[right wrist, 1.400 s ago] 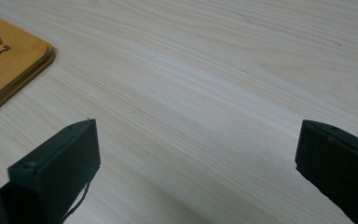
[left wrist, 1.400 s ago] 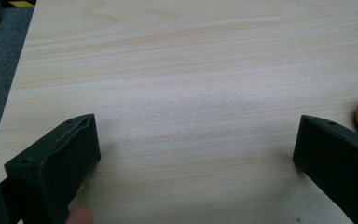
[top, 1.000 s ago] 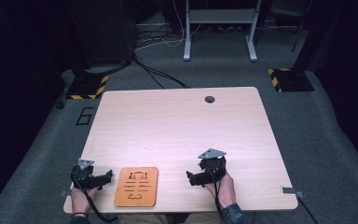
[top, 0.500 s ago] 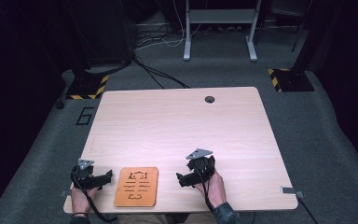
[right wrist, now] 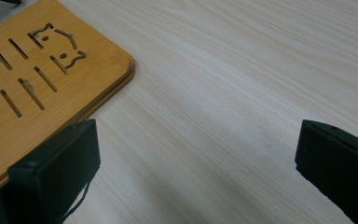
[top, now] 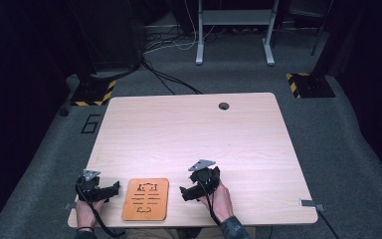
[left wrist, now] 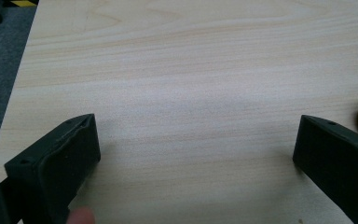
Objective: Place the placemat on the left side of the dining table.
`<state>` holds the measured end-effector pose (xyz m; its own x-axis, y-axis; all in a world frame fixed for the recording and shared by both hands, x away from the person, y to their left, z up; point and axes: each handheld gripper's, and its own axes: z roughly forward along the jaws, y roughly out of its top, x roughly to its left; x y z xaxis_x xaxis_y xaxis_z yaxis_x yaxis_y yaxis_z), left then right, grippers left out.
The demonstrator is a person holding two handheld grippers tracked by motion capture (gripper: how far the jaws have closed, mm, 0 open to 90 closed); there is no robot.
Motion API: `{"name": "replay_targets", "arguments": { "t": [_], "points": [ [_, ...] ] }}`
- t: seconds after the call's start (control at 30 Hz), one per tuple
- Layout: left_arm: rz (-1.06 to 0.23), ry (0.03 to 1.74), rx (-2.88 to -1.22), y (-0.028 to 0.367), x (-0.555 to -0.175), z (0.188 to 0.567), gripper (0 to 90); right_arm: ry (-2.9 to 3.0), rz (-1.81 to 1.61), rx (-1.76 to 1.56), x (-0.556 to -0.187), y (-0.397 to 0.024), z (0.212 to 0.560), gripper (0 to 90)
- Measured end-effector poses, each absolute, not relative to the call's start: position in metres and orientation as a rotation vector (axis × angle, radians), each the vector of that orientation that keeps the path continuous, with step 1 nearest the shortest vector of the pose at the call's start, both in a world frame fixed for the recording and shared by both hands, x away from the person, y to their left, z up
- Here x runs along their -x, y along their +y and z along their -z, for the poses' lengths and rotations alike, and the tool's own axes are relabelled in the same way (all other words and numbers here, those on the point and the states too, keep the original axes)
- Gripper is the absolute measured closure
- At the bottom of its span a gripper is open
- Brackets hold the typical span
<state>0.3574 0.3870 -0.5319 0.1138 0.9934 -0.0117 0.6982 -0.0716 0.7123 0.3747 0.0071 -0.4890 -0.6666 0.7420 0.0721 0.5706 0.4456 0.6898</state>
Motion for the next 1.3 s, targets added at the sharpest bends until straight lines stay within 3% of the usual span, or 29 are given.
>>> {"name": "replay_targets", "arguments": {
  "t": [0.83, 1.3],
  "points": [
    [-0.68, 1.65, -1.817, 0.387, -0.358, 0.532, 0.2, 2.574, -0.995, -1.05, -0.379, 0.077, 0.51, 0.0],
    [-0.682, 1.653, -1.814, 0.387, -0.358, 0.532, 0.2, 2.588, -0.974, -1.065, -0.381, 0.088, 0.515, 0.0]
  ]
}}
